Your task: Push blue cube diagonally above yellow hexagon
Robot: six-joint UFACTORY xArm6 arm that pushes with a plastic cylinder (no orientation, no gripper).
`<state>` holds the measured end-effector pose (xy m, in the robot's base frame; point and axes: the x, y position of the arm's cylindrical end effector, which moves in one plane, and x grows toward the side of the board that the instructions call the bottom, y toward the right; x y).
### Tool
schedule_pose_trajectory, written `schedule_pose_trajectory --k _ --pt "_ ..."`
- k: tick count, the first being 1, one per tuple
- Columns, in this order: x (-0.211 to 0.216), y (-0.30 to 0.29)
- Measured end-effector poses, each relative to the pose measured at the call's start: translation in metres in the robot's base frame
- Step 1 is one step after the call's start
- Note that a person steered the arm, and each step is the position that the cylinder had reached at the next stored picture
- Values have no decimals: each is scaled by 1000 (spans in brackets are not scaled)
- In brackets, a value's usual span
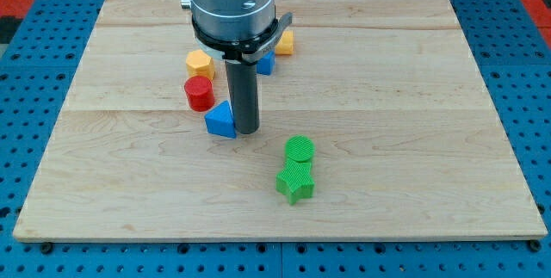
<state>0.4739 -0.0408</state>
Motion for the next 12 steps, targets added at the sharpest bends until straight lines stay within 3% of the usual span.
schedule_pose_trajectory --k 2,5,7,10,12 --pt "-12 5" --pt "-75 74" --pt "-115 79" --pt "-144 -38" --pt "-122 -36"
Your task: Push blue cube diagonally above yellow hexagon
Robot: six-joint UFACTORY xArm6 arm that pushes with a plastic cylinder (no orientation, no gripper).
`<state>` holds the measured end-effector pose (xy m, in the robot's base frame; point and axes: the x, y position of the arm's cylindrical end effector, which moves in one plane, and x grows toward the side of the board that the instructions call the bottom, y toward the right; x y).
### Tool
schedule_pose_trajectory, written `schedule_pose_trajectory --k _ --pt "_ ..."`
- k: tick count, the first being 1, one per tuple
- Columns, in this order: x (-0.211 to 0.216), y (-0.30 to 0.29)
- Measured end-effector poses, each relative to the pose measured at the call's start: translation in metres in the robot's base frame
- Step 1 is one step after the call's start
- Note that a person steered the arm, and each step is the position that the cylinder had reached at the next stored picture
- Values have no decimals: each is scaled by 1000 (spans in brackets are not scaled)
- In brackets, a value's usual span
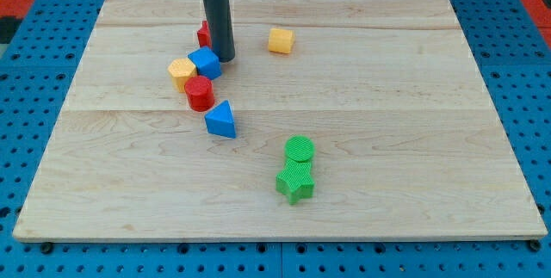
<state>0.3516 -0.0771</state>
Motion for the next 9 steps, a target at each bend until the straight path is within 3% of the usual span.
schedule_pose_trajectory --k 3,4,6,9 --pt "84 27" --pt "71 1" --pt "6 -28" --pt "-38 -107"
